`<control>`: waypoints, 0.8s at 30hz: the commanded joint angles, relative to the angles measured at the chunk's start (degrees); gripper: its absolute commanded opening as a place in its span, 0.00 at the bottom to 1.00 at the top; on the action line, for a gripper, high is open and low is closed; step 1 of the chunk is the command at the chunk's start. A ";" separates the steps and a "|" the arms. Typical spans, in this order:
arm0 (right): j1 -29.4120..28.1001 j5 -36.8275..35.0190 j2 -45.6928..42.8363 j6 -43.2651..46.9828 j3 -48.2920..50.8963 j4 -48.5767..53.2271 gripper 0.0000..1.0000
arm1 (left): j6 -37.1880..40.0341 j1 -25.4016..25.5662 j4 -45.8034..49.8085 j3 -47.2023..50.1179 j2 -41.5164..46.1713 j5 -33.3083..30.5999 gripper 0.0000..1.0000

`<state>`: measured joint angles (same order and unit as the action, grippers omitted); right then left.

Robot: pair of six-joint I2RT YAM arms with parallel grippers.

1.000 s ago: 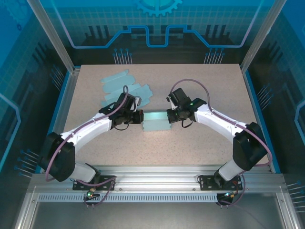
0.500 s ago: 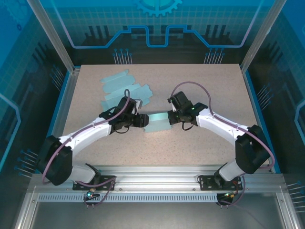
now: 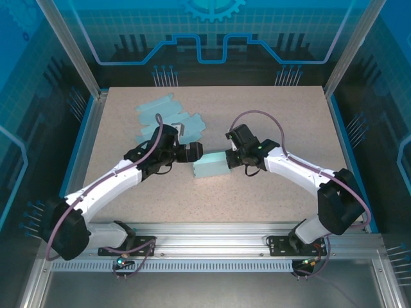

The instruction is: Fold the paper box

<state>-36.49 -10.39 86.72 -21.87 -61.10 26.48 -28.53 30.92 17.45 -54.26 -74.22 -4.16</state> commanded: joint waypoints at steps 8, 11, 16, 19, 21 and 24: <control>-1.39 -0.73 -0.22 -0.28 1.53 3.20 0.00 | -5.22 0.19 -1.99 -0.57 -8.24 -0.58 0.98; -1.48 -1.51 -0.65 -0.42 2.15 2.96 0.00 | -5.95 0.13 -2.67 1.05 -9.06 0.25 0.96; -1.58 -2.25 -1.79 -0.98 3.30 2.31 0.01 | -7.13 0.32 -4.14 4.31 -9.76 0.70 0.94; -1.65 -2.29 -2.24 -1.07 4.04 1.44 0.01 | -7.68 0.55 -4.70 5.76 -10.01 0.41 0.93; -1.65 -2.52 -2.17 -1.25 4.43 0.97 0.01 | -8.17 0.95 -5.01 6.46 -10.11 0.09 0.93; -1.68 -2.54 -2.08 -1.67 5.29 0.01 0.02 | -8.60 2.30 -5.91 7.60 -10.14 -1.12 0.94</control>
<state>-37.26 -12.03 84.58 -22.15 -58.04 24.71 -36.16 31.66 11.44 -48.56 -83.37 -4.34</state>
